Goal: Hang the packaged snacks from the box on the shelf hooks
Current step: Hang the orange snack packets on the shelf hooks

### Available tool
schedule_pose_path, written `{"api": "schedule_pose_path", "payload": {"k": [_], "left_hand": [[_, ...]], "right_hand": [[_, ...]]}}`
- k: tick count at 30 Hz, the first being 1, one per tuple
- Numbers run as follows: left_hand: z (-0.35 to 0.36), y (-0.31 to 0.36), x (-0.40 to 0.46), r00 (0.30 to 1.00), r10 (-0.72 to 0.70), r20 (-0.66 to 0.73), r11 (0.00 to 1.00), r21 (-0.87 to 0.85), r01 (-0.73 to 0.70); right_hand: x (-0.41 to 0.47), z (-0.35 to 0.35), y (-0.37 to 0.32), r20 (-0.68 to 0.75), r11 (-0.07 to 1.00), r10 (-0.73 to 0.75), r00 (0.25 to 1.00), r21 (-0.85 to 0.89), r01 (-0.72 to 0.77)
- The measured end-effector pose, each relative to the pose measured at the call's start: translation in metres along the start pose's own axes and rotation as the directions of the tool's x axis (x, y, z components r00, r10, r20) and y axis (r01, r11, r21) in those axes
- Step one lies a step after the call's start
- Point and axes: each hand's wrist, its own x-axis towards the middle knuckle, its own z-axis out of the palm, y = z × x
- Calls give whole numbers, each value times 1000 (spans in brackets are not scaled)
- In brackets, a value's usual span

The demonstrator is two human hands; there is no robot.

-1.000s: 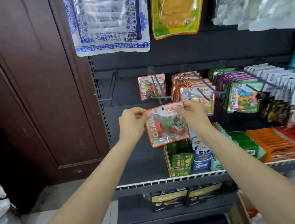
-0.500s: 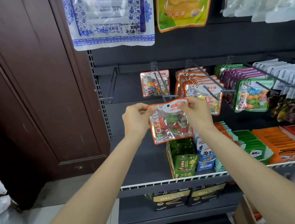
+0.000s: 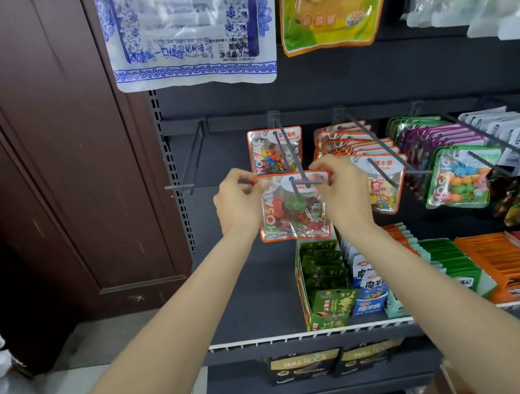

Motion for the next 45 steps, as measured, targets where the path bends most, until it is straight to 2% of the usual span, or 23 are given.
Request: {"api": "schedule_pose_path", "payload": {"k": [3, 5, 7, 12, 16, 19, 22, 24, 26, 30, 35, 38, 41, 45], "left_hand": [[15, 3, 25, 996, -15, -92, 999, 28, 18], [27, 4, 45, 991, -43, -128, 998, 30, 47], [39, 4, 66, 985, -79, -156, 995, 43, 87], [63, 10, 111, 969, -140, -203, 980, 109, 165], [71, 14, 123, 972, -143, -185, 973, 153, 172], [69, 13, 115, 980, -131, -147, 970, 183, 157], [60, 7, 85, 991, -78, -109, 972, 214, 100], [50, 2, 53, 997, -20, -76, 976, 213, 36], [39, -2, 14, 1000, 18, 15, 978, 209, -21], [22, -5, -74, 975, 42, 217, 975, 204, -87], [34, -3, -188, 889, 31, 456, 973, 188, -131], [62, -1, -249, 786, 32, 618, 970, 170, -173], [101, -6, -299, 670, -1, 742, 963, 182, -199], [158, -23, -353, 563, -90, 821, 933, 267, -240]], "right_hand": [[27, 13, 1, 15, 982, -106, 994, -154, 107], [49, 23, 3, 45, 958, -124, 991, -254, 132], [72, 34, 4, 70, 935, -105, 992, -333, 122], [116, 62, 7, 148, 930, -11, 989, -363, 65], [131, 78, 14, 168, 941, -2, 986, -335, 59], [124, 73, 14, 196, 976, -61, 979, -195, 99], [97, 51, 2, 144, 994, -85, 986, -49, 93], [69, 35, 0, 155, 992, -126, 980, -11, 129], [34, 20, 5, 188, 990, -138, 972, 45, 132], [-48, -22, 21, 266, 995, 41, 963, 79, -65], [-154, -90, 59, 358, 978, 207, 911, -85, -189], [-210, -127, 96, 407, 941, 334, 850, -194, -277], [-259, -160, 145, 444, 894, 431, 786, -331, -303], [-305, -197, 216, 434, 798, 582, 687, -465, -382]]}}
